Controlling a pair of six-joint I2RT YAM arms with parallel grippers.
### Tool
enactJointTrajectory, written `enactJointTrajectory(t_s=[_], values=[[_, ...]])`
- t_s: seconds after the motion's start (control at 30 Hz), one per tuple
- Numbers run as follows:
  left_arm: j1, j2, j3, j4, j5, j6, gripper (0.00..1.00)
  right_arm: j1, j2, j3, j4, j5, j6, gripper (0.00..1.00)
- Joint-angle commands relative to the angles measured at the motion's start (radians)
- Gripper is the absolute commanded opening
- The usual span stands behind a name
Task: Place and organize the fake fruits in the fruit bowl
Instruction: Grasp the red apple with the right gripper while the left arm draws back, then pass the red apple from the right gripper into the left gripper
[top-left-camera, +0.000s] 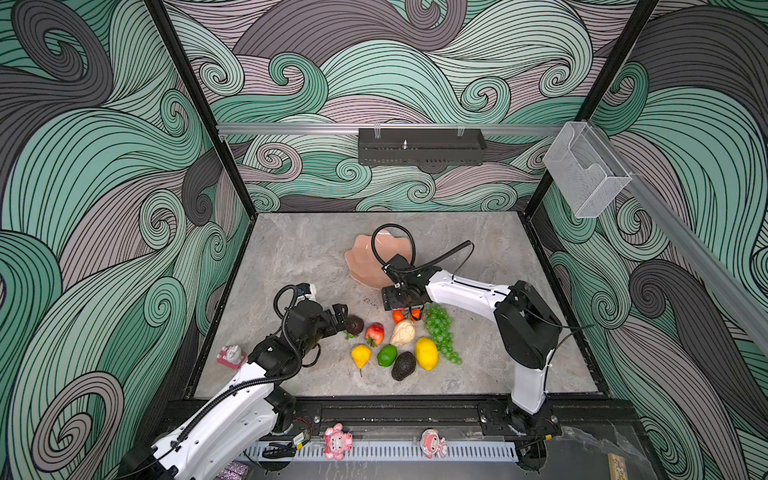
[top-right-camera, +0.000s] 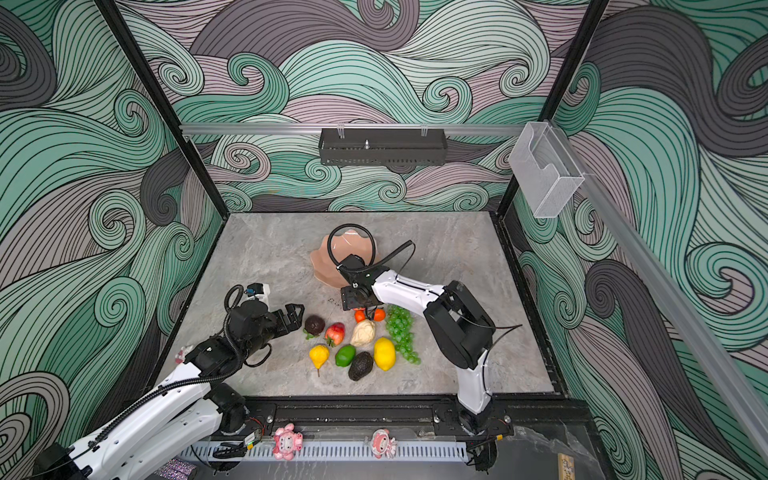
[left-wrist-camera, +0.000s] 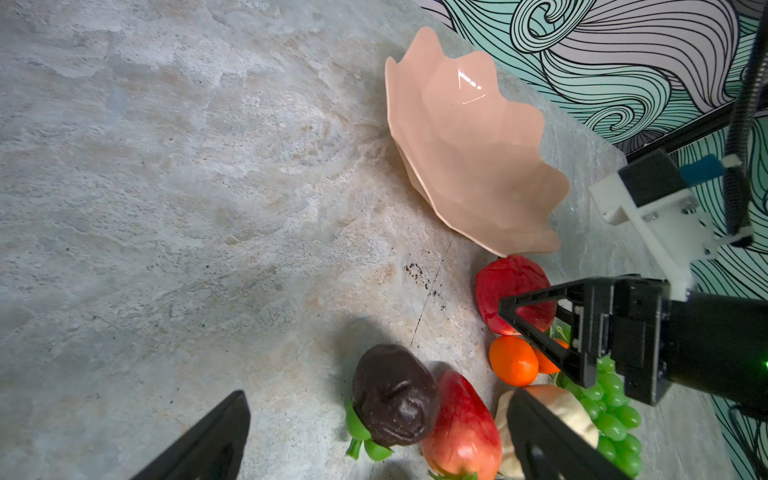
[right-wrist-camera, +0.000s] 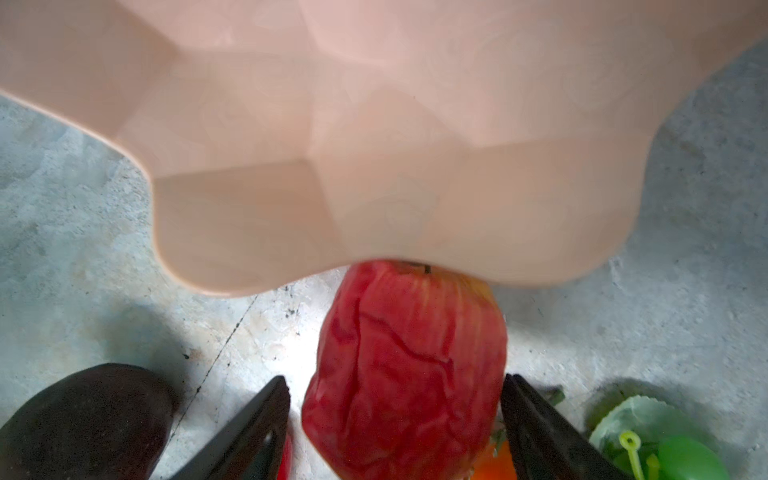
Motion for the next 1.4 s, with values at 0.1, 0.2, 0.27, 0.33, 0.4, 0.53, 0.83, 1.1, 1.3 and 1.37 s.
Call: enactJointTrajectory(t_s=[0.1, 0.2, 0.27, 0.33, 0.4, 0.53, 0.83, 1.1, 1.3, 1.37], values=[[0.007, 0.045, 0.064, 0.011, 0.022, -0.009, 0.99, 0.005, 0.033, 0.033, -0.025, 0.001, -0.014, 0.7], [0.007, 0.059, 0.066, 0.016, 0.02, -0.021, 0.99, 0.005, 0.023, 0.031, -0.035, 0.002, -0.01, 0.65], [0.007, 0.069, 0.069, 0.019, 0.018, -0.03, 0.99, 0.006, 0.008, 0.025, -0.039, 0.004, -0.014, 0.64], [0.008, 0.083, 0.088, 0.012, 0.027, -0.037, 0.99, 0.006, -0.015, 0.014, -0.05, 0.006, -0.018, 0.62], [0.008, 0.098, 0.111, -0.003, 0.042, -0.042, 0.99, 0.007, -0.044, -0.007, -0.042, -0.001, -0.027, 0.61], [0.009, 0.141, 0.167, -0.036, 0.098, -0.041, 0.99, 0.011, -0.133, -0.084, 0.021, -0.008, -0.051, 0.61], [0.012, 0.254, 0.24, 0.002, 0.314, -0.066, 0.99, 0.012, -0.309, -0.226, 0.157, -0.029, -0.123, 0.6], [0.012, 0.334, 0.343, 0.027, 0.521, -0.072, 0.99, 0.014, -0.486, -0.377, 0.343, -0.106, -0.197, 0.55], [0.011, 0.4, 0.396, 0.032, 0.655, -0.063, 0.98, 0.031, -0.58, -0.501, 0.511, -0.163, -0.226, 0.57], [0.01, 0.409, 0.401, 0.056, 0.695, -0.071, 0.98, 0.053, -0.594, -0.524, 0.548, -0.162, -0.235, 0.56]])
